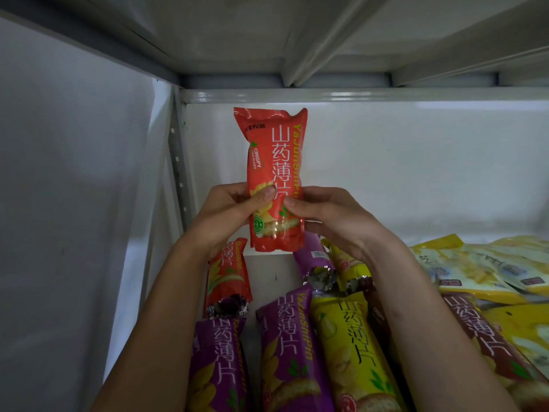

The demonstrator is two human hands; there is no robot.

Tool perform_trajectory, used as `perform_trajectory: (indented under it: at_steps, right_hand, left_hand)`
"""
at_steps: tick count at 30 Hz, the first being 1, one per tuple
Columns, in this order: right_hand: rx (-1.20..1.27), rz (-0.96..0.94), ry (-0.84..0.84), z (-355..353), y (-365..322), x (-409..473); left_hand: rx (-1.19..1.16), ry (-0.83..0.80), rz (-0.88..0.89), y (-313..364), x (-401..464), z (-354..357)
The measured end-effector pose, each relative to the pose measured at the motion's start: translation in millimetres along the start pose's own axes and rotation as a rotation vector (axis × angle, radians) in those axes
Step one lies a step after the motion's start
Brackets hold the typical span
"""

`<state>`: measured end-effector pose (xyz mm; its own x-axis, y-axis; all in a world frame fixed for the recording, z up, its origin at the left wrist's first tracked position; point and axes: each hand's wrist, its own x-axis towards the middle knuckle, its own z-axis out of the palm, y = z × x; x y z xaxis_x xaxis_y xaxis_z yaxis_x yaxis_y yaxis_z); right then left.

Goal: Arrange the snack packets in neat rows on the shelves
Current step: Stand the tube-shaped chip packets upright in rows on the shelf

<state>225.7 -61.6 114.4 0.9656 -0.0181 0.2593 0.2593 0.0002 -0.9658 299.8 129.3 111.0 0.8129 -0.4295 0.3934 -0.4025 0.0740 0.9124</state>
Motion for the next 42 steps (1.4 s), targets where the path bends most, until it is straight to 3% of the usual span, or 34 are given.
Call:
perform_trajectory:
  at_steps: [2,8,14,22,28,35,38,42]
  right_hand:
    - [-0.036,0.012,-0.026,-1,3,1]
    - [-0.041,-0.018,0.136,-1,10,7]
    - [-0.06,0.054,-0.044,-4,10,6]
    - [-0.14,-0.005,0.096,-3,15,7]
    - [-0.076,0.028,0.025,-3,11,5]
    - [-0.202,-0.052,0.226,-2,15,10]
    - [-0.232,-0.053,0.175,-1,11,8]
    - [-0.1,0.027,0.072,-5,7,5]
  left_hand:
    - [-0.03,0.026,0.004,0,1,0]
    - [-0.052,-0.07,-0.064,0,1,3]
    - [-0.029,-0.029,-0.041,0,-2,0]
    - [-0.061,-0.107,-0.122,-5,-1,-1]
    - [-0.05,-0.07,-0.081,-9,0,-5]
    - [-0.004,-0.019,-0.064,-9,6,-3]
    - [0.013,-0.021,-0.063,-7,6,-4]
    - [0.002,0.005,-0.069,-9,6,-8]
